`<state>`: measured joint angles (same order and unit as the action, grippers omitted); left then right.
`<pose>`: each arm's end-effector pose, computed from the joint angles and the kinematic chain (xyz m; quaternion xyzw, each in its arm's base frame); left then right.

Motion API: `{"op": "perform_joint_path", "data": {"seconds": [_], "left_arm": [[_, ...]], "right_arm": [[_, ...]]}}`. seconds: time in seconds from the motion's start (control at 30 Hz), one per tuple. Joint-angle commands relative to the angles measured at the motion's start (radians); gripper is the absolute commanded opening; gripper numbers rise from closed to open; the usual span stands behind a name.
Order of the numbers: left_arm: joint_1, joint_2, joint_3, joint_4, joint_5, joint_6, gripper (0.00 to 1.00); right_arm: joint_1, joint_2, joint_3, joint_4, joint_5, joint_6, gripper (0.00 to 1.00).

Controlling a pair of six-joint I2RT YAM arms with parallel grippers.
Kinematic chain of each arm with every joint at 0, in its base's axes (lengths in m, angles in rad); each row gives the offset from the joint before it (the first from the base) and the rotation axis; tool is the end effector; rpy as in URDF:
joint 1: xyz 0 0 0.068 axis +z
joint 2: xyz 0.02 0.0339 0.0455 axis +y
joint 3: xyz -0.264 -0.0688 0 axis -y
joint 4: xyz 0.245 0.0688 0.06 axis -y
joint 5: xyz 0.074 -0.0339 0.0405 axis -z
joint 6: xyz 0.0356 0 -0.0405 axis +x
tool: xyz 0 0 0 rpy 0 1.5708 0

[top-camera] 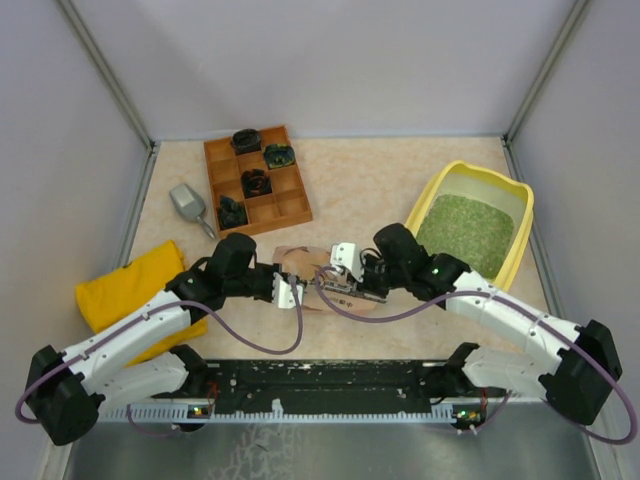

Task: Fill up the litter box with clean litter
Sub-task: Clamp the cat litter bag at the center of the board.

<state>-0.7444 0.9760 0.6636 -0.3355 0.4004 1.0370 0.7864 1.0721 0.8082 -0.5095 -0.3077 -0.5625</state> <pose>0.1442 -0.1517 0.2495 0.7380 0.4830 -0.1126 0.4576 0.1500 0.1656 0.2640 -0.6152 0.6741 0.1832 0.3655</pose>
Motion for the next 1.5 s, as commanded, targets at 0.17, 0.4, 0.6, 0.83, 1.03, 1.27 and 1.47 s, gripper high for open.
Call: {"op": "perform_joint_path", "data": {"seconds": [0.17, 0.4, 0.6, 0.83, 1.03, 1.27, 1.47], "left_arm": [[-0.006, -0.023, 0.019, 0.073, 0.066, 0.019, 0.0], [-0.006, -0.021, 0.023, 0.078, 0.074, 0.015, 0.0], [-0.006, -0.022, 0.021, 0.092, 0.08, 0.01, 0.0], [-0.007, -0.022, 0.01, 0.113, 0.085, 0.016, 0.0], [-0.007, -0.036, 0.007, 0.122, 0.091, 0.006, 0.0], [-0.007, -0.02, 0.013, 0.126, 0.086, 0.003, 0.0], [-0.007, -0.021, 0.024, 0.143, 0.077, -0.014, 0.0]], "right_arm": [[0.047, 0.035, 0.104, 0.109, 0.011, 0.005, 0.0], [0.07, 0.094, 0.141, 0.134, -0.001, 0.016, 0.0], [0.104, 0.131, 0.175, 0.163, 0.004, 0.031, 0.0], [0.115, 0.156, 0.202, 0.203, -0.018, 0.064, 0.0], [0.117, 0.172, 0.189, 0.274, -0.047, 0.106, 0.0], [0.118, 0.188, 0.186, 0.338, -0.06, 0.141, 0.0], [0.117, 0.217, 0.188, 0.307, -0.046, 0.131, 0.0]]}}
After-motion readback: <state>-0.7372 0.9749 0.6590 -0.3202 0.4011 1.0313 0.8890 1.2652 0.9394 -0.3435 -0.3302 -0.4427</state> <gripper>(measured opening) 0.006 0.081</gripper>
